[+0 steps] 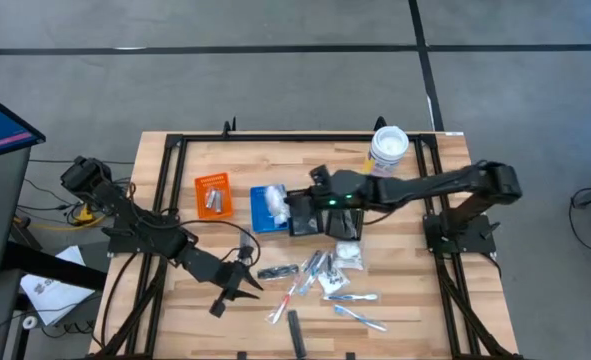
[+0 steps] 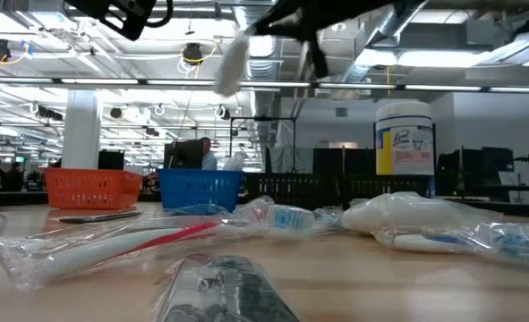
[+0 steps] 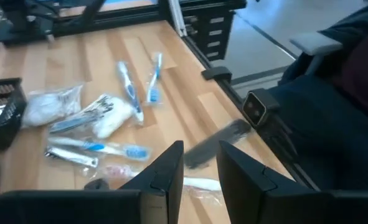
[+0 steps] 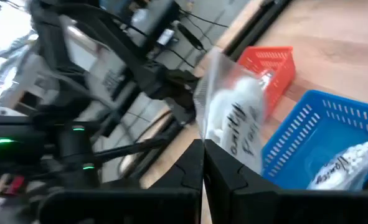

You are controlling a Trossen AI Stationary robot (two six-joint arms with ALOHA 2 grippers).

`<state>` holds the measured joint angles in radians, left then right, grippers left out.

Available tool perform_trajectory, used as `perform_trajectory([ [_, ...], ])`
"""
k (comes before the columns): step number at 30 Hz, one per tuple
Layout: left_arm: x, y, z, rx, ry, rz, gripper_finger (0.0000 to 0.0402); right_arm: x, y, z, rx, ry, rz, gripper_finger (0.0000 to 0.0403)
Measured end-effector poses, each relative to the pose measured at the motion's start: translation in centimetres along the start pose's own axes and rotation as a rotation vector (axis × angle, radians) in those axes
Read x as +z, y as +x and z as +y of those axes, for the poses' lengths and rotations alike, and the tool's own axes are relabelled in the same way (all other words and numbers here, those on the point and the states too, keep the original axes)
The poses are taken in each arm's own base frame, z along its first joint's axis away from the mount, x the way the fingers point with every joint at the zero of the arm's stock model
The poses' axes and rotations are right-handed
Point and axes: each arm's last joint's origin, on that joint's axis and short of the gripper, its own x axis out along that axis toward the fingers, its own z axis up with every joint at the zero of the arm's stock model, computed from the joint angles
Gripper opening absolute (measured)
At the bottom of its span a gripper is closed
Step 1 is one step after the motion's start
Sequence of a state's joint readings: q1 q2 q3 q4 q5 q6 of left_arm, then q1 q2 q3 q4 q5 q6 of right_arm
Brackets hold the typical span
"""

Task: Pick & Place Travel size toiletries
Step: Put the pack of cotton buds into the blue bin

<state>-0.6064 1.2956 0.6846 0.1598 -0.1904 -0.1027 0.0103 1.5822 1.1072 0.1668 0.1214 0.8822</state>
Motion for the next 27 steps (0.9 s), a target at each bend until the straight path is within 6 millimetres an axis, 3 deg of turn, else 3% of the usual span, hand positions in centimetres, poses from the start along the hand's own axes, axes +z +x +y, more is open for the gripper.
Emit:
perform_trajectory([
  [8,-0.2,-3.4,-2.3,0.031,0.025,-0.092,0.009,-0.3,4.9,-1.4,-0.1,0.021,0.033,0.0],
  [14,-0.7,-5.7,-3.3,0.082,0.023,-0.175,0.009,-1.2,7.4,-3.1,-0.146,0.212,0.078,0.0],
  [22,-1.0,-6.3,-4.0,0.092,0.014,-0.222,0.009,-1.7,7.1,-3.5,-0.305,0.253,-0.007,0.0],
  [27,-1.0,-6.3,-4.1,0.091,0.018,-0.226,0.009,-1.7,7.0,-3.3,-0.306,0.277,-0.008,0.0],
])
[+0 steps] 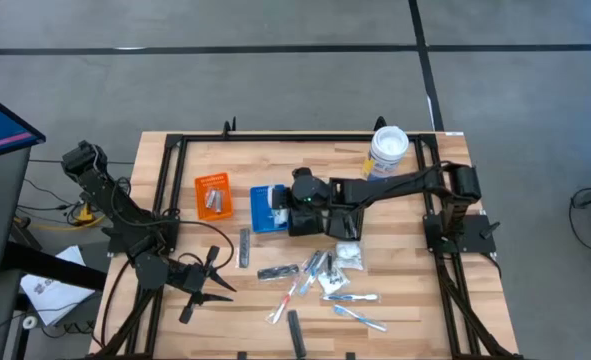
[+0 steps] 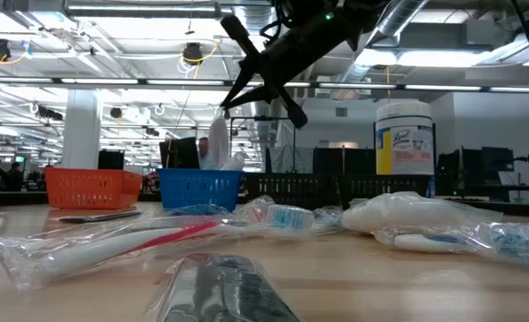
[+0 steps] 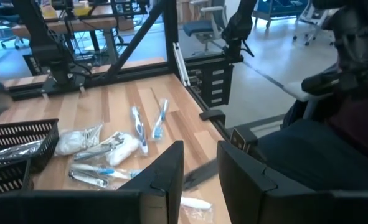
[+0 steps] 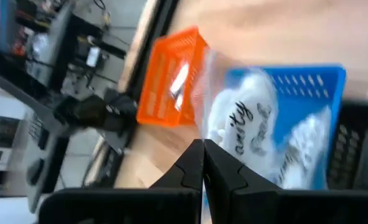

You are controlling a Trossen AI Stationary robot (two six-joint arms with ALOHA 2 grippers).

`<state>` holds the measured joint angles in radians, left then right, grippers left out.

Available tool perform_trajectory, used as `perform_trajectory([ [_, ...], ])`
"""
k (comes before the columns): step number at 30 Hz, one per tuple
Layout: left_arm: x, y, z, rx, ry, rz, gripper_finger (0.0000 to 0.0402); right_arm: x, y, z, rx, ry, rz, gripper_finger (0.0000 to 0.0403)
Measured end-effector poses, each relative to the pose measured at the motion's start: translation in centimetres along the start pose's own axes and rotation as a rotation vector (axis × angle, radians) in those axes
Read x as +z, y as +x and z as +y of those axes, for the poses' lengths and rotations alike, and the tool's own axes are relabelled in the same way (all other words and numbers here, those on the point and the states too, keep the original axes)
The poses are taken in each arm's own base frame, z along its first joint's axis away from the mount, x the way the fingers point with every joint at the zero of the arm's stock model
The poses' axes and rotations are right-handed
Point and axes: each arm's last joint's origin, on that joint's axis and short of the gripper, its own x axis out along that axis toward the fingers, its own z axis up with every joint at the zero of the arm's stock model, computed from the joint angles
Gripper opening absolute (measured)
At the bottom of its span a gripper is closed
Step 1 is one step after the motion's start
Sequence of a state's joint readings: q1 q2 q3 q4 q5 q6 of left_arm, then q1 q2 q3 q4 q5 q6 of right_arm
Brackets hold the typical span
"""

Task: Pick & Place Travel size toiletries
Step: Put the pack of cotton buds into the blue bin, then put the orange toothbrush into the left black bin

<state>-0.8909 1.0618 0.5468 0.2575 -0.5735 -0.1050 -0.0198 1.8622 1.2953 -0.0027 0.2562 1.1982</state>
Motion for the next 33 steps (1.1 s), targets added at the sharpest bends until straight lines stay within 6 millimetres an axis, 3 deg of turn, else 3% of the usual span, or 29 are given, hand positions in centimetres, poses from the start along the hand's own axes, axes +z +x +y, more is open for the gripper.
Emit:
perform_trajectory([
  [9,0.1,0.0,0.0,0.003,0.018,-0.006,0.009,-1.4,1.3,-1.2,-0.044,0.003,0.073,0.0],
  [17,0.1,0.0,0.0,0.002,0.034,-0.011,0.009,-1.6,2.1,-2.0,-0.072,0.003,0.129,0.0005],
  [28,0.1,0.0,0.0,0.002,0.035,-0.011,0.009,-1.0,2.1,-1.1,0.027,-0.065,0.092,0.0091],
  [33,0.1,0.0,0.0,0.002,0.035,-0.011,0.009,0.5,0.0,0.9,0.133,-0.202,0.036,0.0126],
])
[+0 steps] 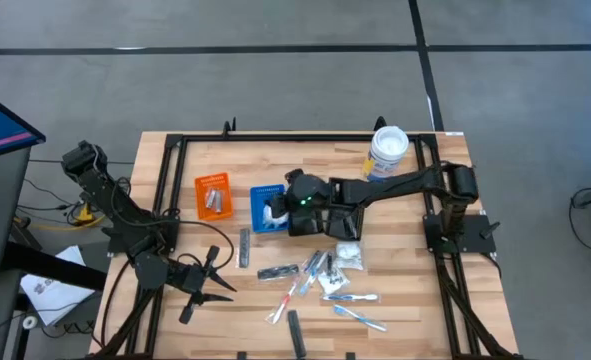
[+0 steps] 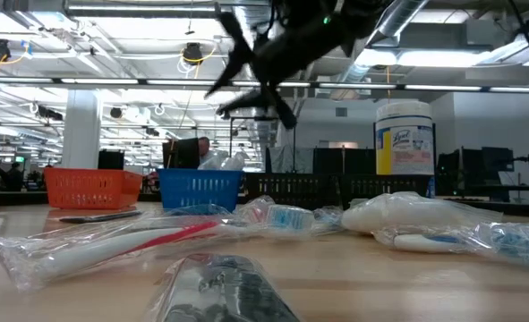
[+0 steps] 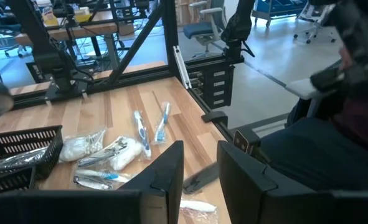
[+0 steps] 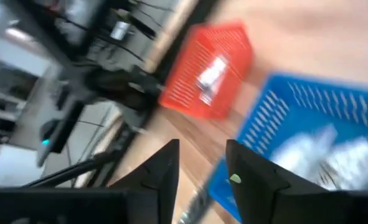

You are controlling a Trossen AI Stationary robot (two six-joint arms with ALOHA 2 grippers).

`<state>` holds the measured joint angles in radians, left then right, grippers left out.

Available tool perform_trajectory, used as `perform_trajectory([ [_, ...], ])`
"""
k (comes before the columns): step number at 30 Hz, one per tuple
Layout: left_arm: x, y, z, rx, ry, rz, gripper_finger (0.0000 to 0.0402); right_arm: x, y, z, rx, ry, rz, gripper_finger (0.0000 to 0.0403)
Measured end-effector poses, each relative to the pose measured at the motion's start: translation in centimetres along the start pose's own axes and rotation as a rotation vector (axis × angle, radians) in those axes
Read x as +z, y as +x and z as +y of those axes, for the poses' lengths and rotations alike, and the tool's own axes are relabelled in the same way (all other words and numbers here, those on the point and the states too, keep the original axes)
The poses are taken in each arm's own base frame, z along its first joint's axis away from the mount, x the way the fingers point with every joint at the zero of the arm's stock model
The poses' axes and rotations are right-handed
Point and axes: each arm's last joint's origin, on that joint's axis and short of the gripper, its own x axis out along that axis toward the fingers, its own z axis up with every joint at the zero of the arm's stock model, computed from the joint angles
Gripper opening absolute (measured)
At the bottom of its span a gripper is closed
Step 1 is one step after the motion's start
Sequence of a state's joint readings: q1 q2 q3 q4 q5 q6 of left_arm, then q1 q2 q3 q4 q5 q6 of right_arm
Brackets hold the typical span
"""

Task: Pick & Place Travel size toiletries
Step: Put the orange toothbrush into the left black bin

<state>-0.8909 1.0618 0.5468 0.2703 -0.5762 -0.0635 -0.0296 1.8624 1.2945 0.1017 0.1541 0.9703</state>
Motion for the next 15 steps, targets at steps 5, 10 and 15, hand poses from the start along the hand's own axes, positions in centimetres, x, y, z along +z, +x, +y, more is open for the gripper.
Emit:
perform_trajectory([
  [5,0.0,0.0,0.0,0.0,0.005,0.0,0.009,1.8,-3.5,2.6,0.099,-0.141,-0.06,0.0143],
  [10,0.0,0.0,0.0,0.0,0.007,0.0,0.009,2.1,-7.9,5.7,0.232,-0.252,-0.059,0.0145],
  [15,0.0,0.0,0.0,0.0,0.006,-0.001,0.009,0.9,-11.4,8.0,0.322,-0.319,-0.038,0.0136],
])
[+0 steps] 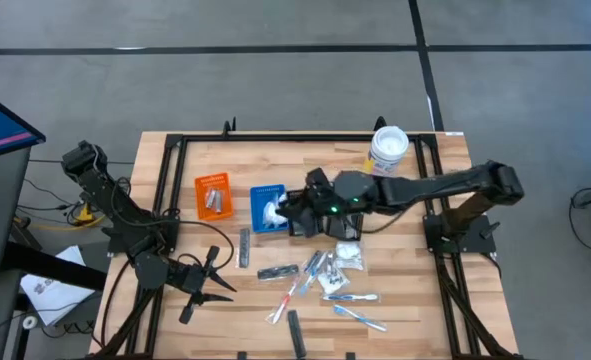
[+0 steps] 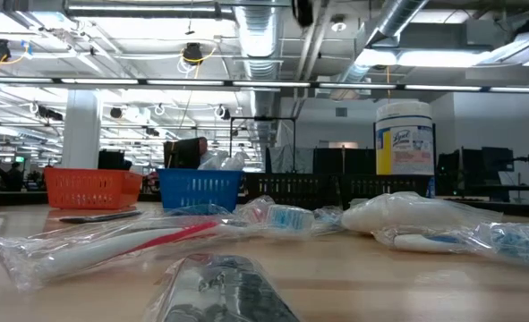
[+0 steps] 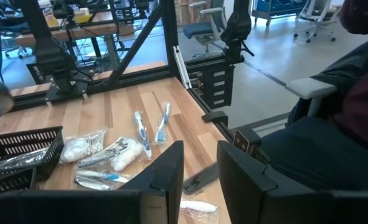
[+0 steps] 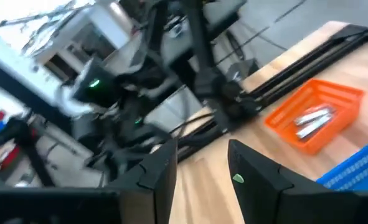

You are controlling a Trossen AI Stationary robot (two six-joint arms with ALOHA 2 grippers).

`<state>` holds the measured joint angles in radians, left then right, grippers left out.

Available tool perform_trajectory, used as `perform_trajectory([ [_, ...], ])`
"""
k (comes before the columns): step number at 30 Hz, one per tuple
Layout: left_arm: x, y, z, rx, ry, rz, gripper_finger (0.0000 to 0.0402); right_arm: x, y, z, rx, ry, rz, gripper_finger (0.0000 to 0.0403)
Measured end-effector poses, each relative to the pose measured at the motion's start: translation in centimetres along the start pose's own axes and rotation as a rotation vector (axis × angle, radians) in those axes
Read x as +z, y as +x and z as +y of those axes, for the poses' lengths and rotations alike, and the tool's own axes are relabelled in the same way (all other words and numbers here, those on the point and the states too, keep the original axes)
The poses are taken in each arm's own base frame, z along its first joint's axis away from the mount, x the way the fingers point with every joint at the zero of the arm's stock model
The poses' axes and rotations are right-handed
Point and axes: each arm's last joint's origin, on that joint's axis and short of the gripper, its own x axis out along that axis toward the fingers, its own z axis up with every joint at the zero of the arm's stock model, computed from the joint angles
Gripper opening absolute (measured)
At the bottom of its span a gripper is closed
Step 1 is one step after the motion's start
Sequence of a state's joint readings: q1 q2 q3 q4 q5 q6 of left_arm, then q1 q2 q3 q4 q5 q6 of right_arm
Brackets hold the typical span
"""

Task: Pick & Place Travel size toiletries
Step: Put the orange toothbrush into the left black bin

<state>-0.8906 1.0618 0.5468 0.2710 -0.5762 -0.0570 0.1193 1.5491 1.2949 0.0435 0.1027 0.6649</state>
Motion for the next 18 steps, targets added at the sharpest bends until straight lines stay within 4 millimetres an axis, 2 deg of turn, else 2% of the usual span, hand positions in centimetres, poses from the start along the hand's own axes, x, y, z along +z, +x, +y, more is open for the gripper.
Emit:
perform_trajectory([
  [5,0.0,0.1,0.1,0.006,-0.003,-0.001,0.009,-1.4,-1.7,2.5,0.05,-0.044,0.076,0.0129],
  [10,-0.1,0.3,0.5,0.024,-0.014,-0.007,0.009,-3.9,-2.6,4.2,0.063,-0.08,0.195,0.0128],
  [18,-0.9,0.7,1.6,0.075,-0.044,0.009,0.009,-7.1,-3.8,4.7,-0.023,-0.149,0.412,0.0123],
])
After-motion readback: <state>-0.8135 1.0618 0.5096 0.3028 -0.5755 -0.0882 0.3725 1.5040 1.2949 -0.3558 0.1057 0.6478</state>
